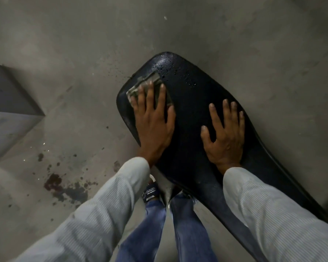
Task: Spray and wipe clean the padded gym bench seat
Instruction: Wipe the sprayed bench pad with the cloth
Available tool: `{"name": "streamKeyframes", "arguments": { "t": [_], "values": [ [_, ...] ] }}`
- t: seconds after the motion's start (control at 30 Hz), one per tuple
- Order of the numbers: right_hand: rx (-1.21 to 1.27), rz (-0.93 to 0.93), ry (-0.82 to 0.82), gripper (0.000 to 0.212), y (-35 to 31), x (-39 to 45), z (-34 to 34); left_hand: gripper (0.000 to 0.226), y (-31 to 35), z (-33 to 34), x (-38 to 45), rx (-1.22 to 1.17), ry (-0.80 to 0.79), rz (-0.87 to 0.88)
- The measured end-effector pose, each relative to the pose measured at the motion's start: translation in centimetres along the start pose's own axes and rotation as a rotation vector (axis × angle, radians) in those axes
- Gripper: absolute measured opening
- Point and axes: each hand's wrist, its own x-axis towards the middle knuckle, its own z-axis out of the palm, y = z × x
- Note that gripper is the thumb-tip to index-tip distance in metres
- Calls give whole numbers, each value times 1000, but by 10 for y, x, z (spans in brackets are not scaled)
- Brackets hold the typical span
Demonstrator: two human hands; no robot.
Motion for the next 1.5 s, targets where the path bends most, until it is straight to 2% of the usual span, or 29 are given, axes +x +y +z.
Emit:
{"name": "streamKeyframes", "arguments": {
  "t": [0.1,0.23,0.3,0.4,0.5,0.63,0.77,0.9,1.07,1.17,1.3,1.5],
  "values": [
    [-5,-81,-8,66,0,0,0,62,21,5,13,-23,-51,103],
    [19,-59,20,66,1,1,-1,62,20,-3,-4,-81,-114,291],
    [29,-52,21,66,0,1,0,61,4,-8,-5,-79,-74,257],
    [29,-39,20,66,0,0,2,61,-14,-7,18,-49,1,96],
    [33,-35,8,66,0,0,2,62,1,-1,55,-62,-5,36],
    [48,-28,0,68,0,1,-1,61,32,9,66,-96,-76,158],
    [67,-24,-11,69,0,2,-2,63,30,0,27,-124,-189,361],
    [73,-16,-22,68,0,2,-3,62,-4,-16,1,-119,-142,286],
    [77,-12,-23,67,0,3,-4,63,11,-8,48,-180,-108,99],
    [76,-22,-13,68,0,4,-5,65,43,3,60,-195,-174,162],
    [71,-31,-16,69,2,1,-4,66,55,7,32,-200,-225,284],
    [156,60,88,60,1,-1,3,66,16,-5,-21,-137,-119,238]
  ]
}}
